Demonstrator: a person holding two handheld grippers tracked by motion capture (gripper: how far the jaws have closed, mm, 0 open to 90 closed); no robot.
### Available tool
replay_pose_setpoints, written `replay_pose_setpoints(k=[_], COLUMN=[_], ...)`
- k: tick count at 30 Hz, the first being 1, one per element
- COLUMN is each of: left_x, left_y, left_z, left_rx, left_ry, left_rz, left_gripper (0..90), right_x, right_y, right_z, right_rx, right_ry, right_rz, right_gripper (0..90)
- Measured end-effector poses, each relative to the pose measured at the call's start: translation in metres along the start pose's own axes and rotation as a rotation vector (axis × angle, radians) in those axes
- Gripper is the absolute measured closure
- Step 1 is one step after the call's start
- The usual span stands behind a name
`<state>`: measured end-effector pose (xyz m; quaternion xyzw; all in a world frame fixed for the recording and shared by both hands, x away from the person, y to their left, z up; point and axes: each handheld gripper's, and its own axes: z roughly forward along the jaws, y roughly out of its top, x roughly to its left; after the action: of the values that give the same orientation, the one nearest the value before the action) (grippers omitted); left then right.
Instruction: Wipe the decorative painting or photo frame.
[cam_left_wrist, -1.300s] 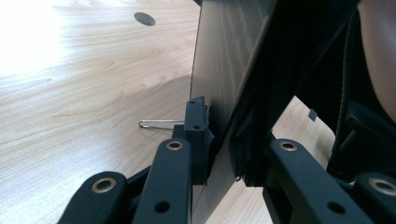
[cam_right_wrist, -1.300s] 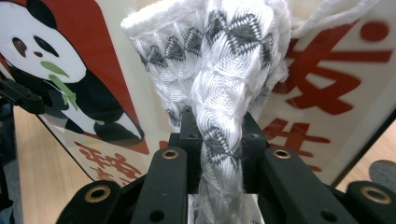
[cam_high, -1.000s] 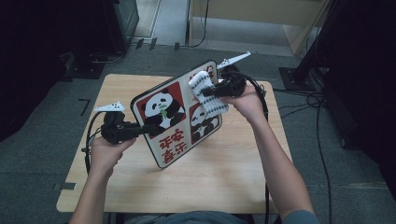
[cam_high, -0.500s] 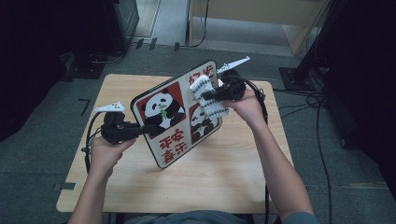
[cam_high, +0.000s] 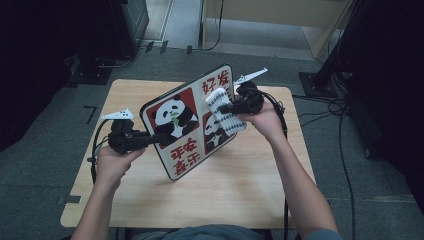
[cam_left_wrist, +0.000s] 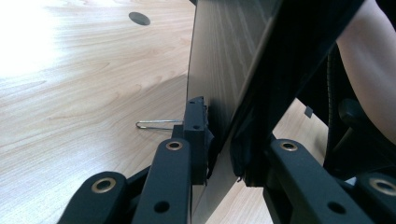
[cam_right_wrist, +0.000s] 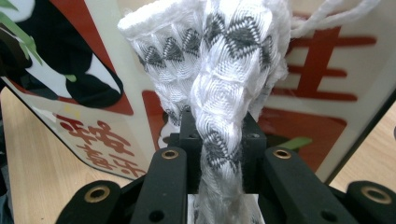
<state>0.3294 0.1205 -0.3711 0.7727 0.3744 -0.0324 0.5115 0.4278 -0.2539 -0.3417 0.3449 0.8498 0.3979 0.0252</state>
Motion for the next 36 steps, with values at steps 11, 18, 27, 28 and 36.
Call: replay_pose_setpoints(k=[11, 18, 27, 28, 36], left_x=[0.001, 0.002, 0.005, 0.005, 0.004], left_y=[0.000, 0.000, 0.001, 0.001, -0.001], left_z=[0.000, 0.000, 0.000, 0.000, 0.000], left_rx=[0.000, -0.002, -0.001, -0.006, -0.007], left_ry=[-0.007, -0.010, -0.022, -0.023, -0.019], left_rz=[0.001, 0.007, 0.006, 0.002, 0.003], left_gripper=[77.0, 77.0, 77.0, 77.0, 76.9], right_x=[-0.001, -0.001, -0.001, -0.001, -0.002], right_y=[-0.014, -0.020, -0.029, -0.030, -0.038], right_z=[0.007, 0.013, 0.019, 0.019, 0.027], right_rx=[0.030, 0.042, 0.060, 0.060, 0.082], right_ry=[-0.005, -0.004, -0.014, -0.018, -0.022], right_rz=[0.017, 0.020, 0.028, 0.025, 0.033], right_gripper=[78.1, 78.1, 78.1, 78.0, 78.0])
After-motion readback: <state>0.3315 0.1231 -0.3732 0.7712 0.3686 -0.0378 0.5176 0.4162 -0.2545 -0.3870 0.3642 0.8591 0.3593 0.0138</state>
